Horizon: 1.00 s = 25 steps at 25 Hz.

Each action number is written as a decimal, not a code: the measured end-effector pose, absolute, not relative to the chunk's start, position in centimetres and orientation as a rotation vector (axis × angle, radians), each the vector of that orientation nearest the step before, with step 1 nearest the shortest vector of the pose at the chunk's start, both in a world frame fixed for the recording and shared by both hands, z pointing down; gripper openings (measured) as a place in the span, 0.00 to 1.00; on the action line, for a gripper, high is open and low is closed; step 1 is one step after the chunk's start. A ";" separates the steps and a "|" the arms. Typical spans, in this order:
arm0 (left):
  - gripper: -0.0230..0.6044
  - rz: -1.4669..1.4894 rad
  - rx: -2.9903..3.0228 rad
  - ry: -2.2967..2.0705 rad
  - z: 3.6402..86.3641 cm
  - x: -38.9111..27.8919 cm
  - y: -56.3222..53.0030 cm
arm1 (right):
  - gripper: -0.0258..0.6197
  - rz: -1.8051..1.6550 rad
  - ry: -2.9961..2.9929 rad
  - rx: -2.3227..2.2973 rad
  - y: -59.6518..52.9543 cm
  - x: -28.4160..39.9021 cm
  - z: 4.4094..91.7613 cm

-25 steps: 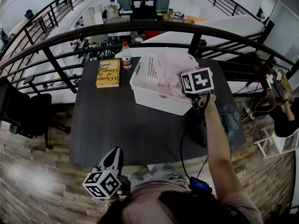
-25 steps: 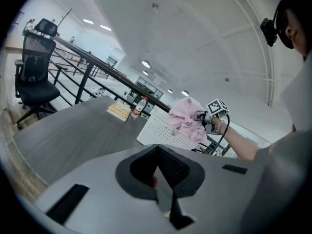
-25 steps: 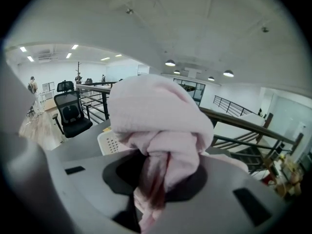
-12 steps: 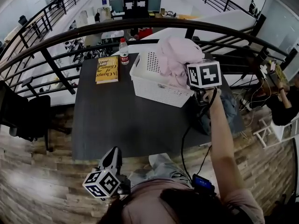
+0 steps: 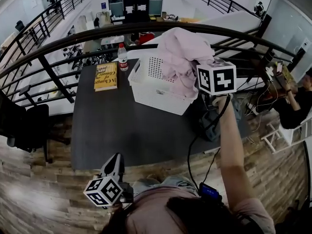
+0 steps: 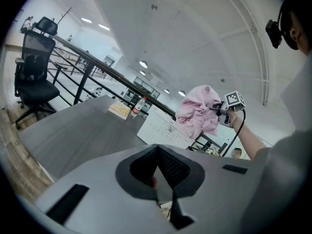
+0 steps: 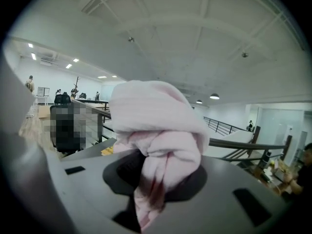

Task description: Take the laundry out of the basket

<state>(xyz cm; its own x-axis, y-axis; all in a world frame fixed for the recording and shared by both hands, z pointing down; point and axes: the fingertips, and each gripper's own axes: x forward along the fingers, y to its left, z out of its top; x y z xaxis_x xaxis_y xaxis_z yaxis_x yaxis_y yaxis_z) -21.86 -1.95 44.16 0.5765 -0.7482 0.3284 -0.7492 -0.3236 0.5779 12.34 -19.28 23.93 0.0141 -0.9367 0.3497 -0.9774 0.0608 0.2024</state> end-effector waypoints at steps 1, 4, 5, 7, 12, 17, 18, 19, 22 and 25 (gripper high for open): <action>0.03 0.004 2.105 -1.187 44.0 -21.4 -1.9 | 0.21 0.131 -1.976 1.904 -18.9 12.3 23.4; 0.03 0.009 2.114 -1.182 43.6 -19.9 -1.4 | 0.21 0.092 -2.025 1.886 -17.4 12.3 21.5; 0.03 0.010 2.114 -1.181 43.6 -19.3 -1.2 | 0.21 0.080 -2.039 1.878 -16.8 12.4 21.0; 0.03 0.008 2.110 -1.180 43.4 -18.1 -0.5 | 0.21 0.056 -2.062 1.857 -15.8 12.5 20.3; 0.03 0.022 2.105 -1.177 43.2 -16.2 1.7 | 0.21 0.015 -2.113 1.803 -12.7 12.2 18.9; 0.03 0.025 2.090 -1.195 43.3 -13.4 4.3 | 0.21 0.006 -2.162 1.740 -9.5 13.7 18.8; 0.03 0.026 2.089 -1.198 43.4 -12.6 4.9 | 0.21 0.008 -2.171 1.726 -8.9 14.2 19.1; 0.03 0.028 2.087 -1.200 43.6 -12.0 5.4 | 0.21 0.009 -2.178 1.714 -8.2 14.5 19.3; 0.03 0.033 2.076 -1.209 43.8 -11.0 7.1 | 0.21 0.012 -2.194 1.683 -6.5 14.9 19.9; 0.03 0.038 2.071 -1.214 43.8 -9.8 8.5 | 0.21 0.019 -2.202 1.661 -5.1 15.6 20.5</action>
